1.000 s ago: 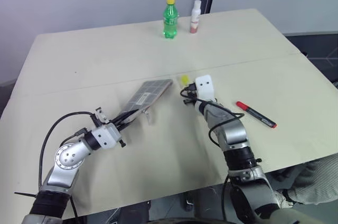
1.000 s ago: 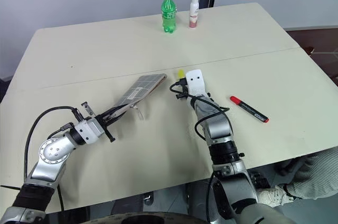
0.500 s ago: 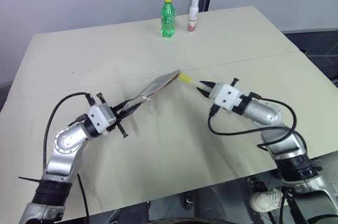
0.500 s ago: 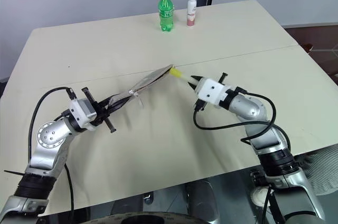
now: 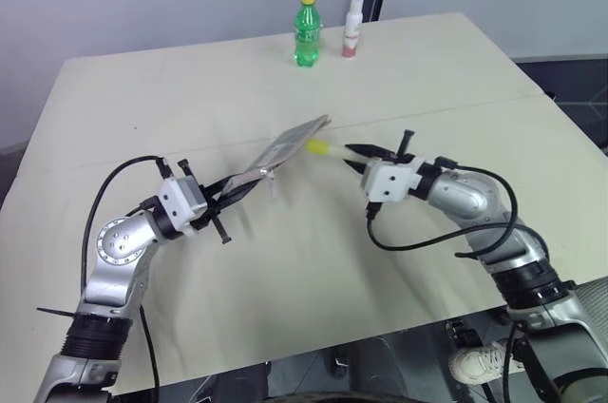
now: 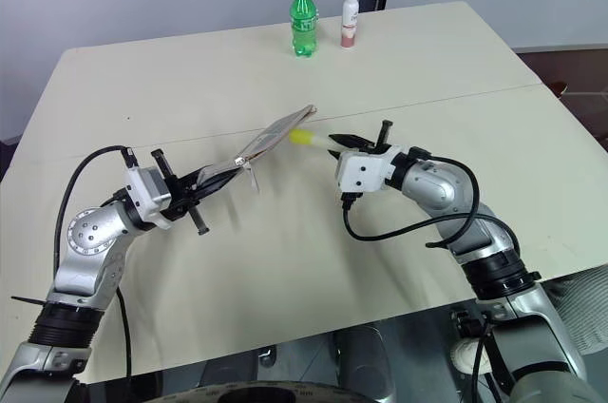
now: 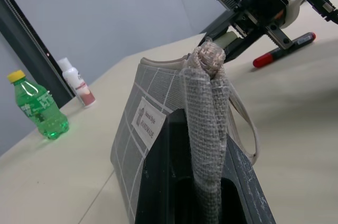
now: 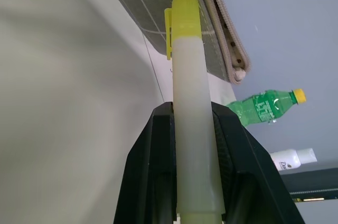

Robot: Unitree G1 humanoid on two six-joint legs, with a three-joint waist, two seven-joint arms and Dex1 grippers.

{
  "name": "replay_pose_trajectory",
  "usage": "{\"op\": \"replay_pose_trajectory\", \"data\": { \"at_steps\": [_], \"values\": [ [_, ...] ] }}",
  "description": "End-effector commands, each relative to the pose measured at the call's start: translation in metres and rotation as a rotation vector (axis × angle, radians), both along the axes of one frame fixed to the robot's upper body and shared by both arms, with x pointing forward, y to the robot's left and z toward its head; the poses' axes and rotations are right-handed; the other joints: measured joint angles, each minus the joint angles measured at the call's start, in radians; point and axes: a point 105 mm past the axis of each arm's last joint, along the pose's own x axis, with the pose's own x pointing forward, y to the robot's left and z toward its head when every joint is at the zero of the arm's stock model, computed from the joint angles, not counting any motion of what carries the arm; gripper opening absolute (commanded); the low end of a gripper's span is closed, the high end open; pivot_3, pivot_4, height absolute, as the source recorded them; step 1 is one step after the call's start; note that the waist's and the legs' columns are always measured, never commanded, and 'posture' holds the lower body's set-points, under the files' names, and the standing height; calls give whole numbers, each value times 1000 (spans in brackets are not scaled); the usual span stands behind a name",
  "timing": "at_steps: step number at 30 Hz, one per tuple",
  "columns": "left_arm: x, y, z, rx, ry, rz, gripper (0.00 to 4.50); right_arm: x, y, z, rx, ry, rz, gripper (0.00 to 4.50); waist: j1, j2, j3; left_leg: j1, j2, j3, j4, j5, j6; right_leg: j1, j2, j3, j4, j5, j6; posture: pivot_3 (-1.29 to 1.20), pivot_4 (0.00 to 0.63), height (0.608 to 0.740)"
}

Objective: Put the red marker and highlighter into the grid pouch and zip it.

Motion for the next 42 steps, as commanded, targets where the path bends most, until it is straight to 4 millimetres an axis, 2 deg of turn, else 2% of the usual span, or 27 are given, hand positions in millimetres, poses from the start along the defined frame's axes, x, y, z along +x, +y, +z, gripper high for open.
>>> {"op": "replay_pose_trajectory", "data": {
  "at_steps": [1,6,12,19,28,36,42],
  "values": [
    [-1,5,8,6,-46,16,0,7,-14,26,19,-90,-62,316,0,0,0,0,0,0,0,0,0,0,0,0,0,0,0,0,150,740],
    [-1,5,8,10,-60,29,0,11,-16,32,32,-113,-76,316,-1,0,0,0,0,0,1,0,0,0,0,0,0,1,0,0,150,740],
    [-2,4,6,25,-69,32,0,6,-2,25,33,-97,-32,316,-1,0,0,0,0,0,1,0,0,1,0,0,0,1,0,0,150,740],
    [-3,3,7,25,-72,26,0,-1,10,12,-66,-109,36,316,-1,0,0,0,0,0,1,0,0,1,0,0,1,2,0,0,150,740],
    [0,2,10,10,-50,11,0,-10,19,8,-112,-150,103,316,-1,0,0,1,0,0,2,0,0,2,0,0,1,2,1,0,150,740],
    [3,14,17,-57,128,-72,0,-9,7,8,-146,-142,92,316,-1,0,0,1,0,0,5,1,-1,2,0,0,4,3,1,0,150,740],
    [2,24,12,-9,214,-140,0,-9,-13,33,-7,-111,61,316,-1,0,0,1,0,-1,7,1,-1,2,0,0,7,3,1,0,150,740]
  ]
}}
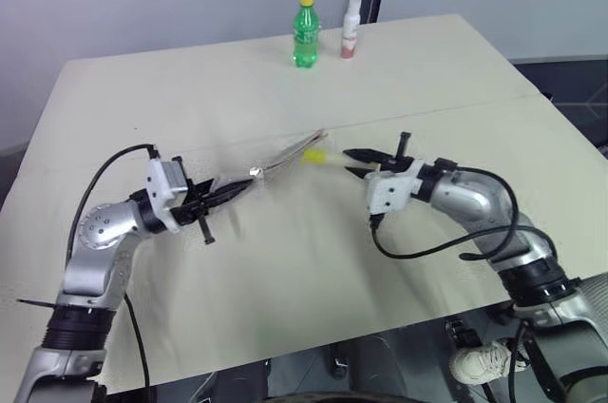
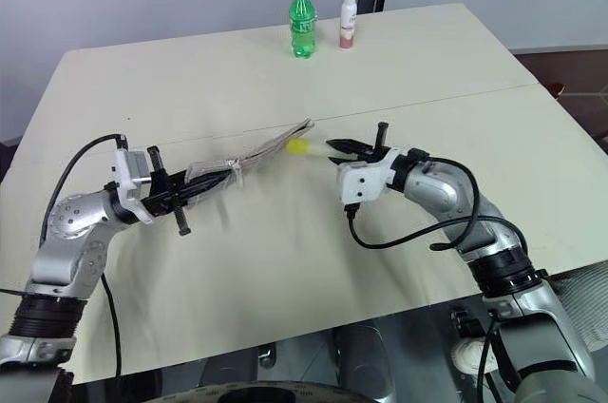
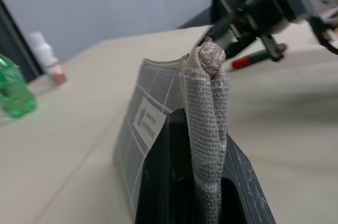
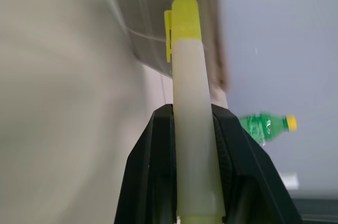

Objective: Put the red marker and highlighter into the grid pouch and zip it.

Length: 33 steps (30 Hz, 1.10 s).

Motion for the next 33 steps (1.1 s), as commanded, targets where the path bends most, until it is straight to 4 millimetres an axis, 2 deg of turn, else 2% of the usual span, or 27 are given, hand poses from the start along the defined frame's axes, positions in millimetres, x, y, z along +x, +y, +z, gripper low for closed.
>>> {"op": "replay_pose_trajectory", "data": {
  "at_steps": [1,7,13,22,30,33],
  "values": [
    [-1,7,10,3,-18,-35,0,-6,-11,31,72,-49,16,316,0,0,0,0,0,0,1,0,0,0,0,0,0,0,0,0,150,740],
    [0,4,19,-39,-6,-85,0,-15,-11,38,53,-56,62,316,-1,0,0,0,0,-1,6,0,0,1,0,0,2,0,0,0,150,740],
    [3,4,22,-33,-43,-75,0,-14,-5,23,-7,-43,78,316,-3,0,0,0,1,-1,9,0,-1,2,-1,0,2,0,0,0,150,740],
    [1,4,23,-30,-63,-68,0,-11,-4,12,-31,-27,84,316,0,0,0,0,0,-1,9,0,0,2,-1,0,3,0,0,0,150,740],
    [-15,-11,6,147,-158,-179,0,-12,15,1,-146,-16,150,316,-2,0,0,0,1,-1,9,0,0,2,-1,0,3,0,0,0,150,740],
    [-15,-16,8,178,-212,-196,0,-14,22,-2,-188,-9,176,316,0,0,0,0,1,-1,9,-1,-1,2,-1,0,3,0,-1,0,150,740]
  ]
}}
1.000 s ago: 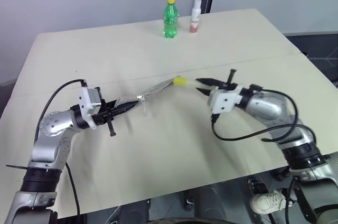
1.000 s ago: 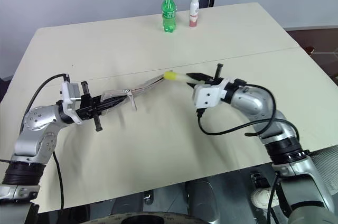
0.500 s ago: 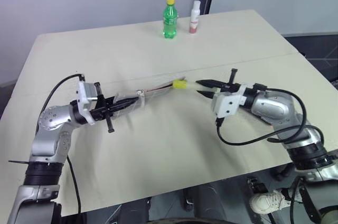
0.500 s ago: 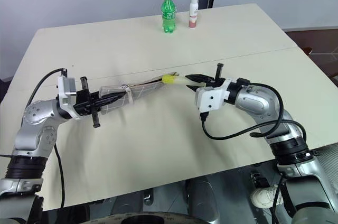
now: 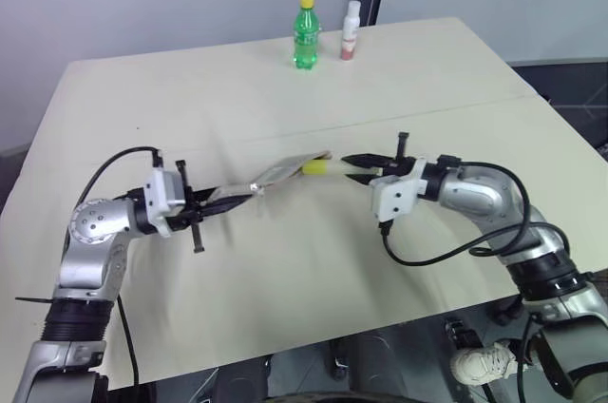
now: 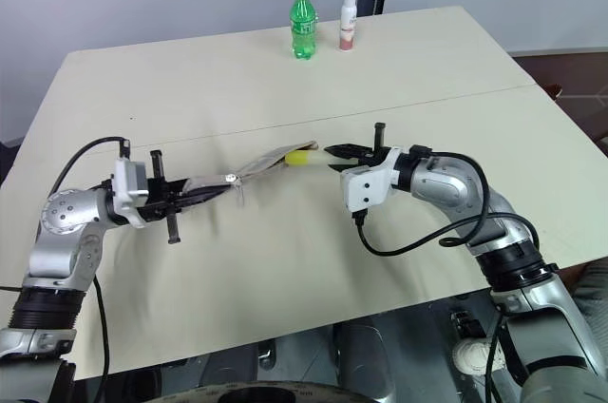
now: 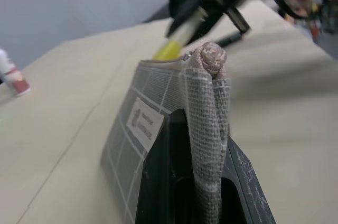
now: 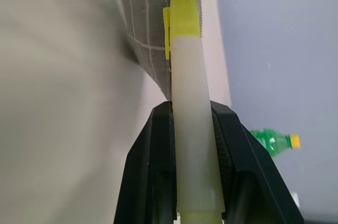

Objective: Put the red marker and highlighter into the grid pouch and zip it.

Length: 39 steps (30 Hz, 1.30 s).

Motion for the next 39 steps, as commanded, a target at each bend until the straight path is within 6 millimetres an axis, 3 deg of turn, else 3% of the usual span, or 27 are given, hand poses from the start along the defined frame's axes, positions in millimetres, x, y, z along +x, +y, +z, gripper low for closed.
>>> {"op": "replay_pose_trajectory", "data": {
  "at_steps": [1,14,21,26,32,39],
  "values": [
    [-3,-11,17,16,-125,-56,0,-5,13,3,-31,-19,58,316,3,0,0,0,0,0,0,0,0,0,0,0,0,0,0,0,150,740],
    [-8,-25,31,-8,-193,-128,0,-26,40,7,-8,-53,238,316,1,0,0,0,0,0,0,0,1,0,0,0,1,0,0,0,150,740],
    [6,-8,31,-19,-196,-57,0,-18,25,10,-3,-39,182,316,1,0,0,0,0,0,1,0,1,0,0,0,0,0,0,0,150,740],
    [3,-23,32,-53,-212,-102,0,-26,46,17,108,11,235,316,1,0,0,0,0,0,0,0,1,0,0,0,1,0,0,0,150,740],
    [6,-27,40,-117,-211,-93,0,-35,60,20,222,120,285,316,2,0,0,0,0,0,0,1,1,0,0,0,1,0,0,0,150,740],
    [5,-23,34,-118,-196,-63,0,-35,42,13,242,184,226,3689,2,0,0,0,0,0,1,1,1,1,0,0,1,0,0,0,150,740]
  ]
}}
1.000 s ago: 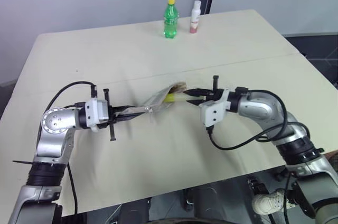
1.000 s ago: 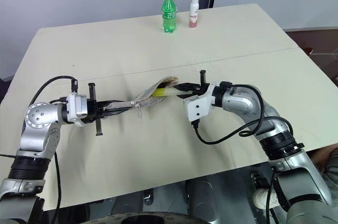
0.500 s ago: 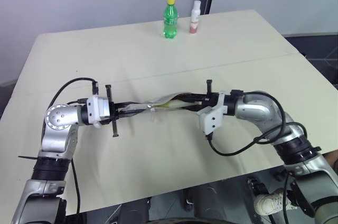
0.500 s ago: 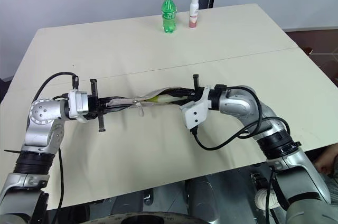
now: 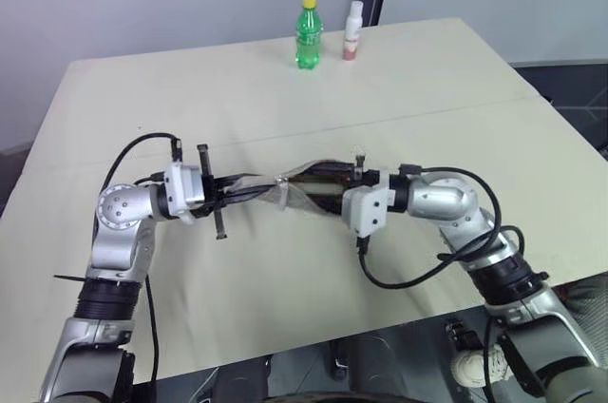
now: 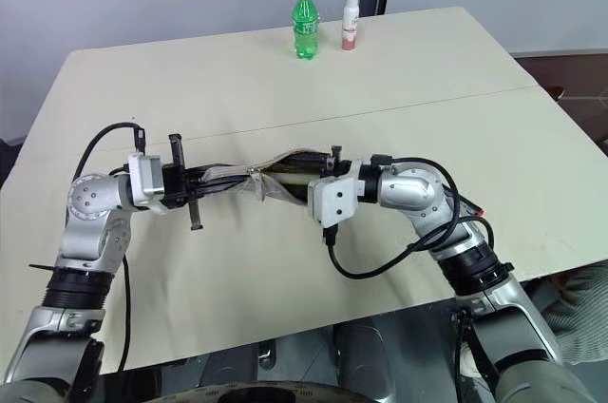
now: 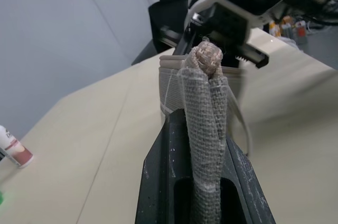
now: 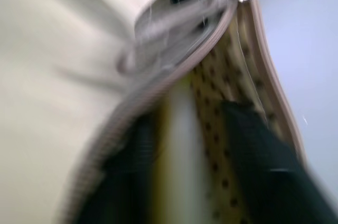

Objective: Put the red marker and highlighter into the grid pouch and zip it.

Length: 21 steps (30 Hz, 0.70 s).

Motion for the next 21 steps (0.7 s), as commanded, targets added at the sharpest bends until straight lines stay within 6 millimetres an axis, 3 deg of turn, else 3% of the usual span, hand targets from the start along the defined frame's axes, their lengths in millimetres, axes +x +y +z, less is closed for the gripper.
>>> {"op": "replay_pose_trajectory", "data": {
  "at_steps": [1,2,8,11,14,19,21],
  "values": [
    [-2,6,10,-32,-41,28,0,-3,-15,10,29,1,-34,4193,1,0,0,0,0,0,0,0,0,0,0,0,0,0,0,0,150,740],
    [-3,7,9,-29,-40,30,0,-4,-19,12,52,40,-49,4480,2,0,0,0,0,0,0,0,0,0,0,0,0,0,0,0,150,740],
    [-4,10,0,-8,-60,66,0,-25,-61,27,322,281,-201,4480,16,0,0,0,0,-1,0,0,0,1,0,0,-1,0,0,0,150,740],
    [-4,13,-3,-13,-56,84,0,-33,-87,26,419,362,-338,4480,23,0,0,1,0,-1,0,-1,-2,0,0,0,-1,0,0,0,150,740],
    [-5,12,-9,-8,-57,92,0,-30,-141,9,446,394,-622,4480,23,0,0,1,0,-2,0,-2,-3,2,0,0,-5,0,0,0,150,740],
    [-2,8,-12,-19,-51,84,0,-32,-209,-24,396,506,-944,4480,18,2,-1,-2,1,-1,-1,-2,-3,7,0,-3,-24,0,0,0,150,740],
    [-1,5,-13,-7,-55,68,0,-33,-227,-39,390,602,-1025,4480,10,11,-2,-4,6,0,-4,-2,-3,15,5,-4,-49,20,5,0,150,740]
  ]
}}
